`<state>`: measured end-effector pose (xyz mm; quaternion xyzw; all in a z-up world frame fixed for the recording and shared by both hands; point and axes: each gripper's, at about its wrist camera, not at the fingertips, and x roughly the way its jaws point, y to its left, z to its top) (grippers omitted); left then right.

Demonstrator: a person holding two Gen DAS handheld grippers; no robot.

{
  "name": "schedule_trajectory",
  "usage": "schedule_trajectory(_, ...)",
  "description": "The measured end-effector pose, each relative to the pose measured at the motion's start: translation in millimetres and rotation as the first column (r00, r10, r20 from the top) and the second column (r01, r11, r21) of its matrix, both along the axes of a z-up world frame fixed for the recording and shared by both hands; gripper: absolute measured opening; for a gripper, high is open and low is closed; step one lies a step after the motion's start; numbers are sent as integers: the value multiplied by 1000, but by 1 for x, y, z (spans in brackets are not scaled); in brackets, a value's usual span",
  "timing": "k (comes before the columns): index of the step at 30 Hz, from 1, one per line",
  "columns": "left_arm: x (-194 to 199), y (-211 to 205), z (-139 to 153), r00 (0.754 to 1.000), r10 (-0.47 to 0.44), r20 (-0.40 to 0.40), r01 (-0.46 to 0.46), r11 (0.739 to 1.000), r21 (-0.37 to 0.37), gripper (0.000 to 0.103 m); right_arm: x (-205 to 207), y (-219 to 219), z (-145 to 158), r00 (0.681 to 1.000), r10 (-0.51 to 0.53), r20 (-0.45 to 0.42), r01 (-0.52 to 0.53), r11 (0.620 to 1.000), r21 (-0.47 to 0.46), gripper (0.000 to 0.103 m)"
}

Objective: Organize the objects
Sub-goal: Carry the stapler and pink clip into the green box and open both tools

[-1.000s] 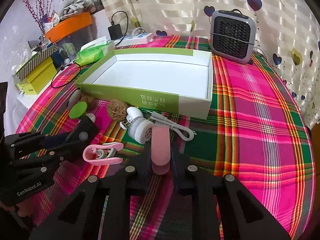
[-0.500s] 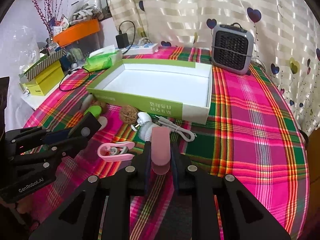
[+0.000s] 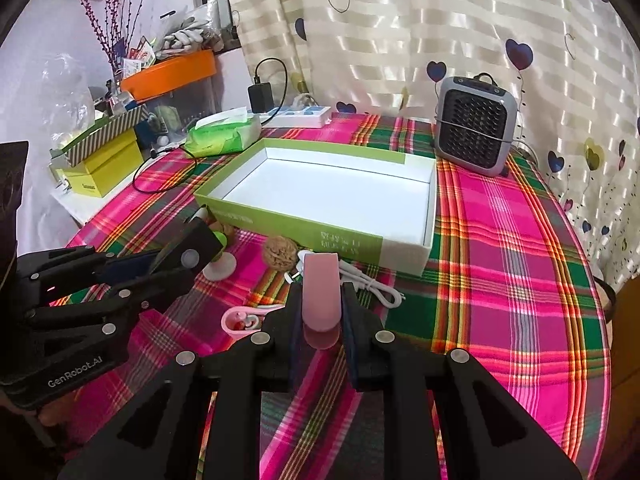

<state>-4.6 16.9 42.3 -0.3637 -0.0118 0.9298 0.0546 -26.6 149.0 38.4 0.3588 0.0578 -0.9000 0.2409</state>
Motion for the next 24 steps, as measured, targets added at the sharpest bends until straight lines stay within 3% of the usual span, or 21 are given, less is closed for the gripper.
schedule_trajectory(24, -66, -8, 12, 999, 32, -27, -32, 999, -17, 22, -60, -28, 10, 999, 24, -21, -24, 999, 23, 19)
